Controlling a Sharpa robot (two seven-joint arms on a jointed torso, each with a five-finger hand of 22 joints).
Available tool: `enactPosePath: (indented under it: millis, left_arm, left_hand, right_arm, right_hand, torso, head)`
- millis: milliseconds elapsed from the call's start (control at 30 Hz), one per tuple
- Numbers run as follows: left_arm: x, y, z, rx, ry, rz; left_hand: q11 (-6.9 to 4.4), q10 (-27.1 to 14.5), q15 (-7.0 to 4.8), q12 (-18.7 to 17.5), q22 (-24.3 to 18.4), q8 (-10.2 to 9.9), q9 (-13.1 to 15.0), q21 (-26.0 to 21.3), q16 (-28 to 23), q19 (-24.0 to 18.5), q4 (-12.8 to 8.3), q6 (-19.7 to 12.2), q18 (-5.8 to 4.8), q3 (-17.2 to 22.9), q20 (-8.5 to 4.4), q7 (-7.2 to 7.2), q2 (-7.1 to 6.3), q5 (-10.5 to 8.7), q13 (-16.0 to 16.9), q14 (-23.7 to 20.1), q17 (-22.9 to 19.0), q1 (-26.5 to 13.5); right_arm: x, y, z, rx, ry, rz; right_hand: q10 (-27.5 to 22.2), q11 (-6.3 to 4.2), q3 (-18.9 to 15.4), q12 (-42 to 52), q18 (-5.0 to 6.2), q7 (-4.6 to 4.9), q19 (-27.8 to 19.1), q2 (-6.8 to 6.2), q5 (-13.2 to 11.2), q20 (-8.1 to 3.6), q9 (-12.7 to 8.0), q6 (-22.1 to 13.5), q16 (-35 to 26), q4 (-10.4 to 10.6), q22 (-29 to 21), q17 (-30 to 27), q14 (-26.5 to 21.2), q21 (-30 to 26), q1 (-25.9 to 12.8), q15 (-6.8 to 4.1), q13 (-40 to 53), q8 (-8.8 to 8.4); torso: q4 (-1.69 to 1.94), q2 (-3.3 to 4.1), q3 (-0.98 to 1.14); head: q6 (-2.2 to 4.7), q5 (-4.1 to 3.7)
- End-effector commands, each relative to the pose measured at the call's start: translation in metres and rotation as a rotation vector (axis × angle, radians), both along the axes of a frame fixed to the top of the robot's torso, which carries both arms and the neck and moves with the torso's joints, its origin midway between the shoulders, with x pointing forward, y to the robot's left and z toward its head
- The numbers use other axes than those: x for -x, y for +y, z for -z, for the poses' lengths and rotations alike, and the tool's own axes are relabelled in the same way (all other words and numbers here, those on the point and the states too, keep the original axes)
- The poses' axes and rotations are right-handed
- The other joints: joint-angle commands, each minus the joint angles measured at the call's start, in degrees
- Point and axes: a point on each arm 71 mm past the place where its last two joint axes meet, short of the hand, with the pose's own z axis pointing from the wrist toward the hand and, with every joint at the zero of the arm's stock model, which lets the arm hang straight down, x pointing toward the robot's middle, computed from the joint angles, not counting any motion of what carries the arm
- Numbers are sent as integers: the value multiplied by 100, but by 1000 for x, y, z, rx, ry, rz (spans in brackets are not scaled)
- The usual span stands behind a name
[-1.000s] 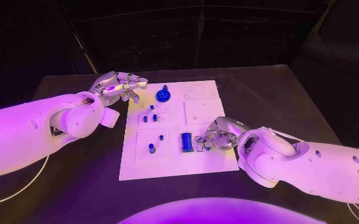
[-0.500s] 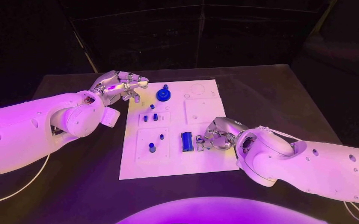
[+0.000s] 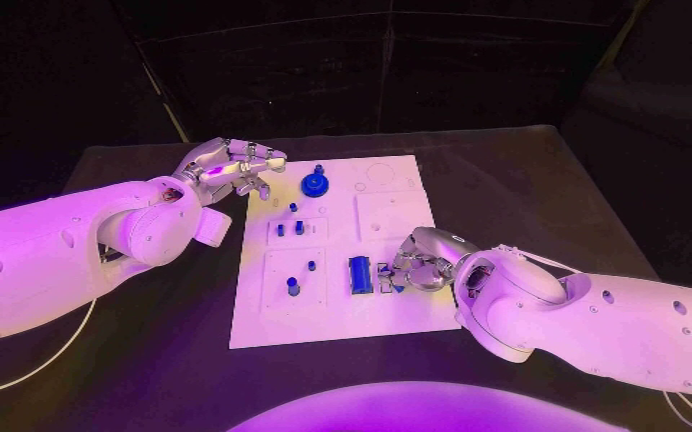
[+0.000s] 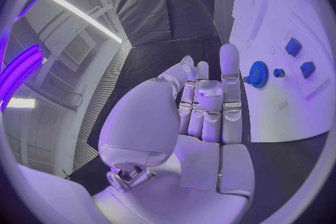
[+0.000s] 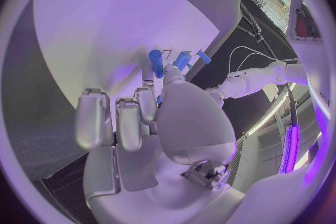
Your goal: Assemble the parts on the task board
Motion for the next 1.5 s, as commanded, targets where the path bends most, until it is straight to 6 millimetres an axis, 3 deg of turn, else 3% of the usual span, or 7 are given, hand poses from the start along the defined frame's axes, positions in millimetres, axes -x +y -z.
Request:
enactPosePath:
  millis: [33,1233,1500]
  left_arm:
    - [0,-2,-2,11,-6,11]
    - [1,-1,-2,12,-4,14]
    - [1,-1,-2,11,-4,13]
  left_hand:
    - [-11,-31,5,25,-5,20,-9,-25,-16,-40,8,-37,69,37,2,-9,52,-9,-2,-41,4,18]
    - [-11,-31,5,25,-5,20,-9,-25,-16,-40,8,-37,69,37,2,-9,52,-9,-2,-41,4,18]
    - [-11,-31,5,25,-5,20,-9,-25,-16,-40,8,-37,69,37,2,-9,52,-9,-2,-41,4,18]
  right_arm:
    - [-1,0,-1,0,-20,5]
    - [-4,9,2,6,-20,-11]
    - [-4,10,2,6,-19,-14]
  right_hand:
    - [198,-164,43,51,-52,-11,21,253,-31,-30,10,47,24,8,13,851,472,33,284,-30,214,30]
    - [301,-187,50,224,-65,-35,46,239,-94,-53,66,130,47,115,79,889,480,73,166,-51,359,71]
    - [318,-176,-199,232,-67,-25,44,132,-33,-48,101,159,49,181,90,895,480,78,-280,-42,388,74]
  torso:
    - [4,7,0]
    - [7,7,-4]
    - [2,4,-2]
  head:
    - [2,-1]
    - [-32,26]
    - [-40,33]
